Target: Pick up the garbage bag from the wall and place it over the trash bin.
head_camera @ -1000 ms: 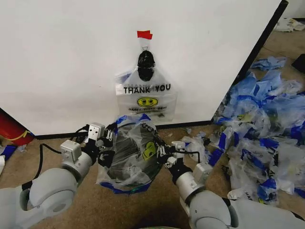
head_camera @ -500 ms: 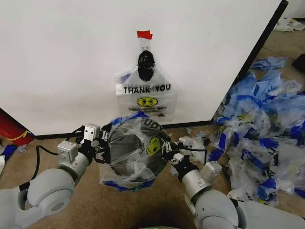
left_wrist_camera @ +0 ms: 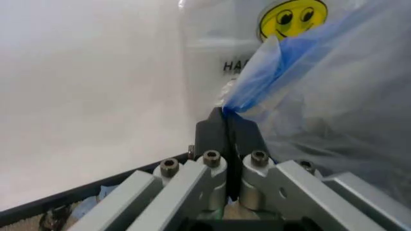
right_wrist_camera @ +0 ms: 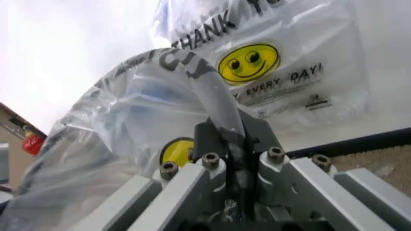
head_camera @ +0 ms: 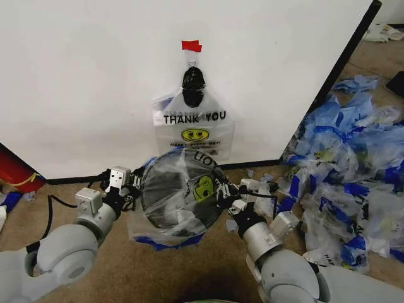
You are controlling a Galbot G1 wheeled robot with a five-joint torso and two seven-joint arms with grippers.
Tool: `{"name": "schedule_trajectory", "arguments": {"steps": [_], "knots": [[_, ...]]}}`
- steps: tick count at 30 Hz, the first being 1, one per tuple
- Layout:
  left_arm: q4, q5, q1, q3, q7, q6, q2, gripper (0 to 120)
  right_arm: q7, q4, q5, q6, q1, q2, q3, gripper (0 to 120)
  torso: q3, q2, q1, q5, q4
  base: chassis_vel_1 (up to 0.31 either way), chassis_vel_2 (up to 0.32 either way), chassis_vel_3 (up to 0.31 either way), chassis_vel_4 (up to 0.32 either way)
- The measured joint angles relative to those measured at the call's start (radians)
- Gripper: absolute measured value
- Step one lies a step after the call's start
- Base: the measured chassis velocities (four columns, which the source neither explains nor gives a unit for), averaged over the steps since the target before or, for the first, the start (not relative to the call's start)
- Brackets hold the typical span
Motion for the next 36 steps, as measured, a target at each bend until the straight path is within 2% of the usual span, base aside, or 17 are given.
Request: {"name": "schedule_trajectory", "arguments": {"steps": [10, 13, 19, 23, 27, 29, 30, 35, 36], "knots": [[0.050, 0.002, 0.007, 0.042, 0.010, -0.044, -0.090, 0, -0.002, 0.000, 0.005, 0.005, 0.001, 0.014, 0.013, 0, 0.000, 0.000, 0.000, -0.0003, 0.0001, 0.000, 0.000, 0.000, 0.000], [0.053, -0.004, 0.005, 0.050, 0.010, -0.045, -0.099, 0, -0.002, -0.001, 0.006, 0.006, 0.003, 0.013, 0.017, 0, 0.000, 0.000, 0.000, 0.0004, 0.0000, 0.000, 0.000, 0.000, 0.000], [0.068, 0.007, 0.017, 0.065, 0.003, -0.046, -0.129, 0, 0.001, -0.002, 0.010, 0.006, 0.003, 0.014, 0.028, 0, 0.000, 0.000, 0.000, -0.0004, 0.0002, 0.000, 0.000, 0.000, 0.000], [0.066, 0.007, -0.002, 0.067, -0.001, -0.045, -0.126, 0, 0.003, -0.004, 0.010, 0.006, 0.005, 0.010, 0.033, 0, 0.000, 0.000, 0.000, -0.0001, 0.0000, 0.000, 0.000, 0.000, 0.000], [0.053, 0.004, -0.021, 0.051, -0.008, -0.041, -0.095, 16, 0.008, -0.010, 0.009, 0.009, 0.002, 0.013, 0.041, 0, 0.000, 0.000, 0.000, 0.0000, 0.0000, 0.000, 0.000, 0.000, 0.000], [0.038, -0.001, -0.006, 0.023, -0.008, -0.035, -0.071, 25, 0.009, -0.021, 0.005, 0.009, -0.001, 0.014, 0.043, 0, 0.000, 0.000, 0.000, 0.0001, 0.0000, 0.000, 0.000, 0.000, 0.000], [0.038, -0.001, -0.006, 0.023, -0.008, -0.035, -0.071, 25, 0.009, -0.021, 0.005, 0.009, -0.001, 0.014, 0.043, 0, 0.000, 0.000, 0.000, 0.0001, 0.0000, 0.000, 0.000, 0.000, 0.000], [-0.004, -0.007, 0.043, -0.029, -0.016, -0.025, -0.021, 46, 0.010, -0.045, -0.006, 0.009, -0.013, 0.019, 0.045, 0, 0.000, 0.000, 0.000, 0.0000, 0.0001, 0.000, 0.000, 0.000, 0.000], [-0.004, -0.007, 0.043, -0.029, -0.016, -0.025, -0.021, 46, 0.010, -0.045, -0.006, 0.009, -0.013, 0.019, 0.045, 0, 0.000, 0.000, 0.000, 0.0000, 0.0001, 0.000, 0.000, 0.000, 0.000]]}}
